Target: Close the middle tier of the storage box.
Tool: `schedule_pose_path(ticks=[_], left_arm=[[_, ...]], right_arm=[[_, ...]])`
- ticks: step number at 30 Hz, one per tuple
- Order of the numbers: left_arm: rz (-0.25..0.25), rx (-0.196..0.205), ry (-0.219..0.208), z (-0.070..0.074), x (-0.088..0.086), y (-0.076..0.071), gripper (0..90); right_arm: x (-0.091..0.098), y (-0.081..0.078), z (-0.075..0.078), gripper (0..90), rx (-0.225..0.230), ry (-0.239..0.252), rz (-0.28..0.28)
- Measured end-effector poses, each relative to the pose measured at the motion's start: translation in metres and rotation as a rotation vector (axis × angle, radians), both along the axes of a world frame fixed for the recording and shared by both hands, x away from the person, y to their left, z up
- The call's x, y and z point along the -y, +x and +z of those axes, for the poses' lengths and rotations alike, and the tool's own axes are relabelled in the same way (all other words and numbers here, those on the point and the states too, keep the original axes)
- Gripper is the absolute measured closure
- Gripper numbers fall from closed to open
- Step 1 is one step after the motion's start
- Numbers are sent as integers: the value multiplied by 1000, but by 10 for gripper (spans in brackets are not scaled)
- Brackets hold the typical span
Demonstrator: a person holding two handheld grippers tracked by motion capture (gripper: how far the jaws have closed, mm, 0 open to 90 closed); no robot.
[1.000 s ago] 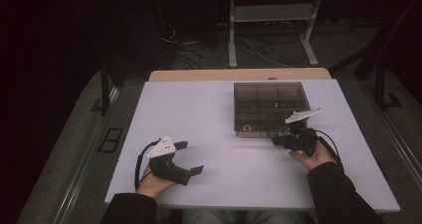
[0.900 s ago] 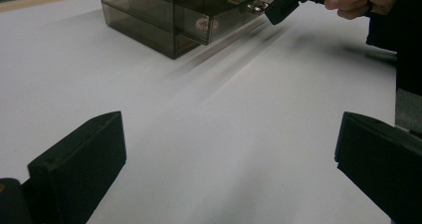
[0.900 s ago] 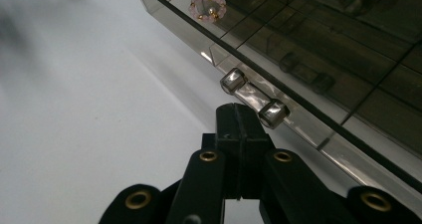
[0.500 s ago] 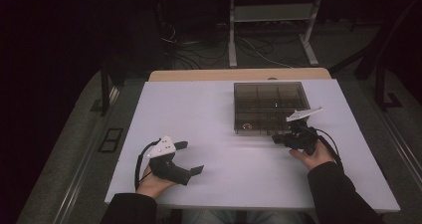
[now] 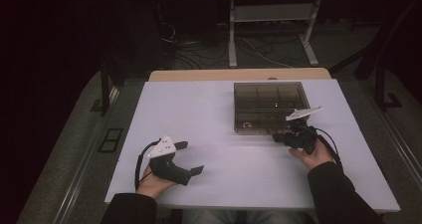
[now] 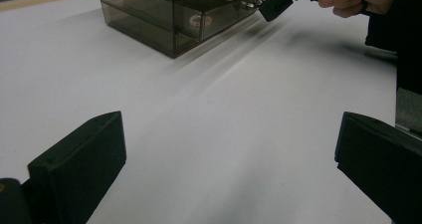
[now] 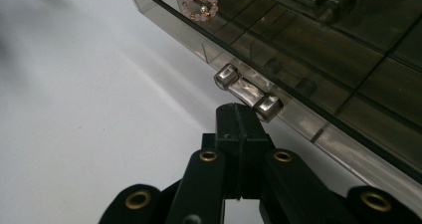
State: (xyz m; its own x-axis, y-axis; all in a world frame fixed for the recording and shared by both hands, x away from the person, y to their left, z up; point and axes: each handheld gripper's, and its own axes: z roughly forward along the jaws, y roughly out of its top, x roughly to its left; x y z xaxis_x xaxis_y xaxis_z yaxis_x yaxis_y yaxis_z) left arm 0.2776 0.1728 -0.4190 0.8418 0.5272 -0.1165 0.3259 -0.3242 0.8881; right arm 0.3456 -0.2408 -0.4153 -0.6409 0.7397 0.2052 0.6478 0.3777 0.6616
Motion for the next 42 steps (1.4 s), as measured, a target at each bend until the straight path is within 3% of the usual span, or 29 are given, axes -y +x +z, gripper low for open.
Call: schedule_pose_path(ticks=[42], left_arm=[[1, 0, -1, 0, 0, 0, 0]], right_arm=[[1, 16, -3, 889, 21, 17, -49]])
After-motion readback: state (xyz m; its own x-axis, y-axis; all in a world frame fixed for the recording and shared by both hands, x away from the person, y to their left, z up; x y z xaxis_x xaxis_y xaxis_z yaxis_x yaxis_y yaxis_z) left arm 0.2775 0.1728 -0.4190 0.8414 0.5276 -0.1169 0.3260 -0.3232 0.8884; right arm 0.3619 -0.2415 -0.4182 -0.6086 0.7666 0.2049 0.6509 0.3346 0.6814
